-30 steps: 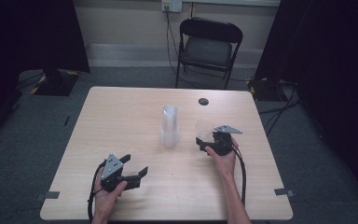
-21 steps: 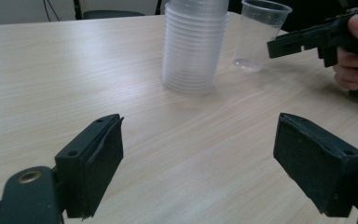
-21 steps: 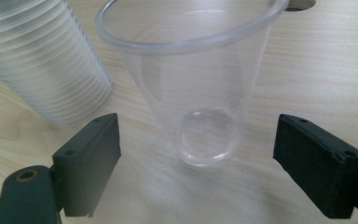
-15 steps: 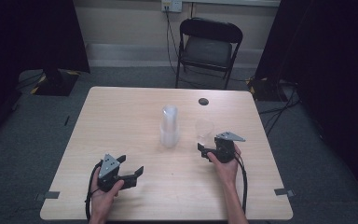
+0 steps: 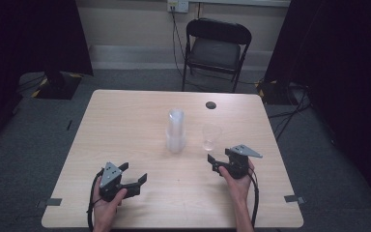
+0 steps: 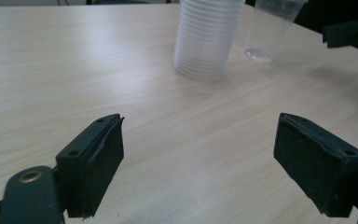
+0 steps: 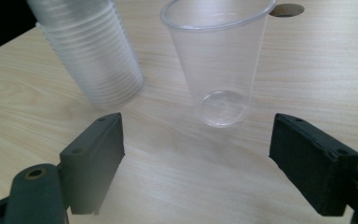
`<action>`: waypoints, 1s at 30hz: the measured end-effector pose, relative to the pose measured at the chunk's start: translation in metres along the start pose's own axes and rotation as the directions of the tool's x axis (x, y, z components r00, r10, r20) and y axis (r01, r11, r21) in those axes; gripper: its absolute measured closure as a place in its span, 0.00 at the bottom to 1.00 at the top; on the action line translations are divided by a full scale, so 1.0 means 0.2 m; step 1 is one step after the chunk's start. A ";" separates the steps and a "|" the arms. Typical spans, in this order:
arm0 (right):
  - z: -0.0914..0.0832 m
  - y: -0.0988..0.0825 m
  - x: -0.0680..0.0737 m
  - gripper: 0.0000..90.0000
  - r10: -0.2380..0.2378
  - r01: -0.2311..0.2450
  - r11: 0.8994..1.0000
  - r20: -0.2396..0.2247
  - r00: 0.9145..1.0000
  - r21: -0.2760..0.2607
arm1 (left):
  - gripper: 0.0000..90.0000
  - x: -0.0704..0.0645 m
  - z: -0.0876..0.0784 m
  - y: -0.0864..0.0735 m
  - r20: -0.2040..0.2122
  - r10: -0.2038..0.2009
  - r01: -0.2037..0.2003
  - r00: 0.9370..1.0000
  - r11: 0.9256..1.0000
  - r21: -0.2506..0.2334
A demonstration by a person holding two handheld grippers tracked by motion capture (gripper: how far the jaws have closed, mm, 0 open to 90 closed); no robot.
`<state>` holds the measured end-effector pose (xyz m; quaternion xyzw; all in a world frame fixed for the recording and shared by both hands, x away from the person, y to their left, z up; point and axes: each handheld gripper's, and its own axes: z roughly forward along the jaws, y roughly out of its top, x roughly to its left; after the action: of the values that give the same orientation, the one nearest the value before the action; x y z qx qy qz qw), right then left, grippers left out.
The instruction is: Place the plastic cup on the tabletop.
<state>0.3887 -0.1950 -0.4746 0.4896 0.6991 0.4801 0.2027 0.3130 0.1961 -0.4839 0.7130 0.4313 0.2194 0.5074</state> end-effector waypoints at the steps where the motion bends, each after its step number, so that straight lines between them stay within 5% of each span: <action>1: -0.01 0.00 0.01 0.19 -0.003 0.003 1.000 -0.001 1.000 -0.001 | 0.18 0.00 0.00 0.00 -0.008 0.005 -0.005 1.000 1.000 0.006; 12: -0.09 -0.08 0.16 0.18 -0.047 0.047 0.999 -0.035 0.998 0.010 | 0.18 0.02 -0.01 -0.04 -0.018 -0.008 0.009 1.000 1.000 0.016; 21: -0.14 -0.19 0.28 0.18 -0.033 0.033 0.999 -0.045 0.998 -0.004 | 0.18 0.02 -0.02 -0.05 -0.043 -0.022 0.023 0.999 1.000 0.005; 30: -0.17 -0.23 0.29 0.18 -0.037 0.037 0.999 -0.035 0.999 0.002 | 0.18 0.01 0.01 -0.05 -0.040 -0.021 0.021 0.999 1.000 0.005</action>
<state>0.3148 -0.1625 -0.4872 0.4686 0.7119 0.4839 0.1987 0.3109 0.1978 -0.4946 0.7054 0.4494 0.2271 0.4988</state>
